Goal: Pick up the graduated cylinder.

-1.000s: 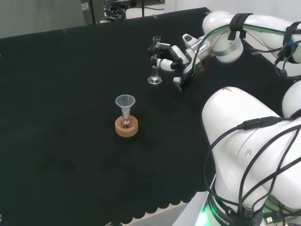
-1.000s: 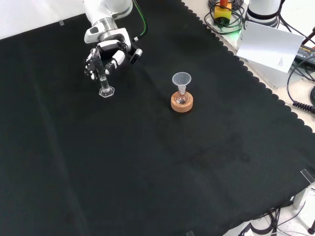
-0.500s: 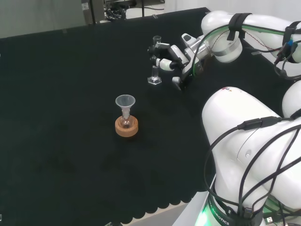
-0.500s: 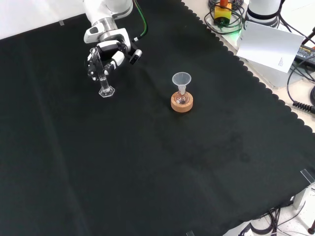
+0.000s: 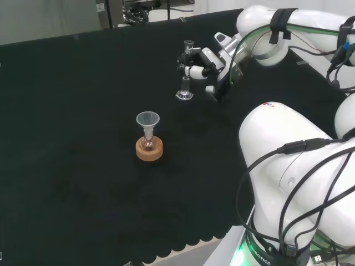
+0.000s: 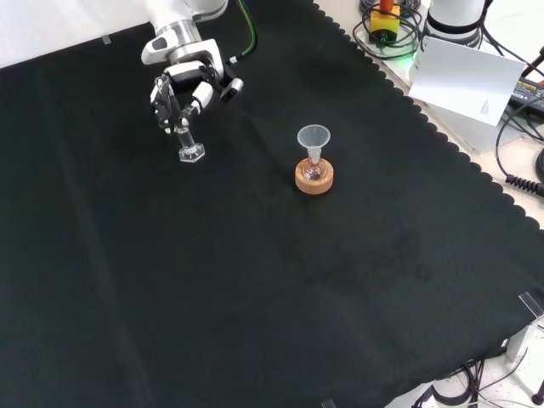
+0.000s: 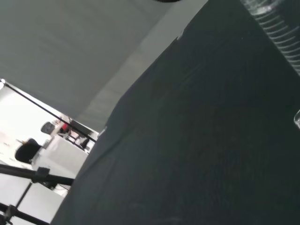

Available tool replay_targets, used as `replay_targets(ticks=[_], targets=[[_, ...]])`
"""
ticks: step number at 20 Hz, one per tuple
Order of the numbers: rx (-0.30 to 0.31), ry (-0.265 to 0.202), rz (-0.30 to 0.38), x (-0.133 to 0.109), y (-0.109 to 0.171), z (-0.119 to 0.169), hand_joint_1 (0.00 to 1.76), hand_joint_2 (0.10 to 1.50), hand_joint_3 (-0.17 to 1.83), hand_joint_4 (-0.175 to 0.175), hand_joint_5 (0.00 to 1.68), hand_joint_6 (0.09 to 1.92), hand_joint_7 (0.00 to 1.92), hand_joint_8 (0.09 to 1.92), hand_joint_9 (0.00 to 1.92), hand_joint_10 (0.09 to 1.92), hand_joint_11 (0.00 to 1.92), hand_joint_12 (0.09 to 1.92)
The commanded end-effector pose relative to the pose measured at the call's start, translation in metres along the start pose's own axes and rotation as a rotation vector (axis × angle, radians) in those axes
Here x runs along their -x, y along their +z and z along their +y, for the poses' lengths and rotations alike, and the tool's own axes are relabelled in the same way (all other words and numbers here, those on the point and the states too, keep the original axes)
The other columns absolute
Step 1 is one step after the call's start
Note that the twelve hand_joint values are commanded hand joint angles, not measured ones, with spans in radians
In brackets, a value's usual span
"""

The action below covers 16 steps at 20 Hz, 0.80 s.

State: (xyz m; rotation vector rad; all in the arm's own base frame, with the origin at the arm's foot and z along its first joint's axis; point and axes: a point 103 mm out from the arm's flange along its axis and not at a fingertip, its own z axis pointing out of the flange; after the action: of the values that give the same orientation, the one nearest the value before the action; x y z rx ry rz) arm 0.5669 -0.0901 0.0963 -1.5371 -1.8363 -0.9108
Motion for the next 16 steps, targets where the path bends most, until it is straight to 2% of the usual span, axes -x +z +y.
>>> replay_targets(ticks=[1,7,16], targets=[[-0.042,-0.019,-0.092,-0.016,-0.019,-0.005,1.26,1.11,0.0,-0.175,0.98,1.02,1.0,0.99,1.33,0.2,1.16,0.8],[-0.086,-0.03,-0.173,-0.044,-0.026,-0.024,1.26,1.11,0.0,-0.175,0.98,1.01,1.01,0.98,1.34,0.19,1.16,0.8],[-0.146,-0.029,-0.295,-0.096,-0.035,-0.08,1.26,1.11,0.0,-0.175,0.98,1.0,1.01,0.98,1.35,0.18,1.17,0.8]])
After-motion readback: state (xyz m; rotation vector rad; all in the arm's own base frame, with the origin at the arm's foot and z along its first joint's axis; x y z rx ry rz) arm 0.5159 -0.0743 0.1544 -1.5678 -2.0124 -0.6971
